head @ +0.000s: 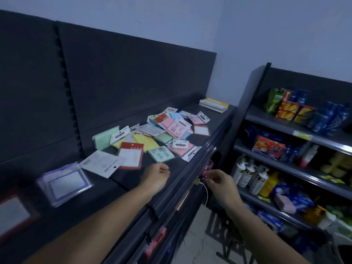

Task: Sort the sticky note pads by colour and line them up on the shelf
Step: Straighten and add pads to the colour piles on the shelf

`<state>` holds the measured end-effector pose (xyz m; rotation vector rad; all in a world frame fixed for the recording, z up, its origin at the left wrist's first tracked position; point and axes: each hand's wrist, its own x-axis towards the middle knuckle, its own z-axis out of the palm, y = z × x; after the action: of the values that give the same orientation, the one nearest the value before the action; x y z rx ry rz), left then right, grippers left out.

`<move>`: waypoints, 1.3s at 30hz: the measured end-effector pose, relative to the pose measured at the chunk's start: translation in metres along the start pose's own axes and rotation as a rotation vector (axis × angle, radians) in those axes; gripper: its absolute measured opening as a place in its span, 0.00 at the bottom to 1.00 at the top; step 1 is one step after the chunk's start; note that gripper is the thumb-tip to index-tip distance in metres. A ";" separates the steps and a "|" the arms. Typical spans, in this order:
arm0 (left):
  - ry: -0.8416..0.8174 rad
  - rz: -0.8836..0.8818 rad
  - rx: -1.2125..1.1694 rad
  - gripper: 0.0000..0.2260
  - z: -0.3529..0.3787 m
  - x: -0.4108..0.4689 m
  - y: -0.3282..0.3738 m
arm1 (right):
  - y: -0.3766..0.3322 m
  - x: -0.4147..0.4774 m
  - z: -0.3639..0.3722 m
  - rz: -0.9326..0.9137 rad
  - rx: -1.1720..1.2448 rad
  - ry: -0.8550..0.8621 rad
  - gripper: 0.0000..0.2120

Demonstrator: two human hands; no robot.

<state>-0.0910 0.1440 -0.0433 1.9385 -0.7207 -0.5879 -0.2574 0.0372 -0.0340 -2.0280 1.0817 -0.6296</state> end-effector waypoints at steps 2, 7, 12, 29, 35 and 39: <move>0.007 0.004 0.000 0.08 0.002 0.032 0.003 | -0.003 0.033 0.006 0.010 0.002 -0.024 0.09; 0.064 0.002 -0.019 0.08 0.004 0.109 0.017 | -0.010 0.101 0.015 0.000 0.037 -0.020 0.09; 0.109 -0.015 -0.050 0.11 0.012 0.165 0.030 | -0.001 0.150 0.019 0.023 0.086 -0.041 0.08; 0.279 0.048 0.628 0.32 0.072 0.334 0.056 | 0.047 0.422 0.025 -0.001 -0.003 -0.091 0.15; 0.176 -0.049 0.735 0.47 0.093 0.353 0.060 | 0.074 0.496 0.030 0.176 0.031 0.045 0.23; 0.171 -0.072 0.861 0.54 0.089 0.349 0.054 | 0.075 0.524 0.045 0.298 0.200 0.037 0.21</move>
<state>0.0849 -0.1736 -0.0687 2.7698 -0.8791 -0.1337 0.0123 -0.4183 -0.0810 -1.6502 1.2596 -0.5947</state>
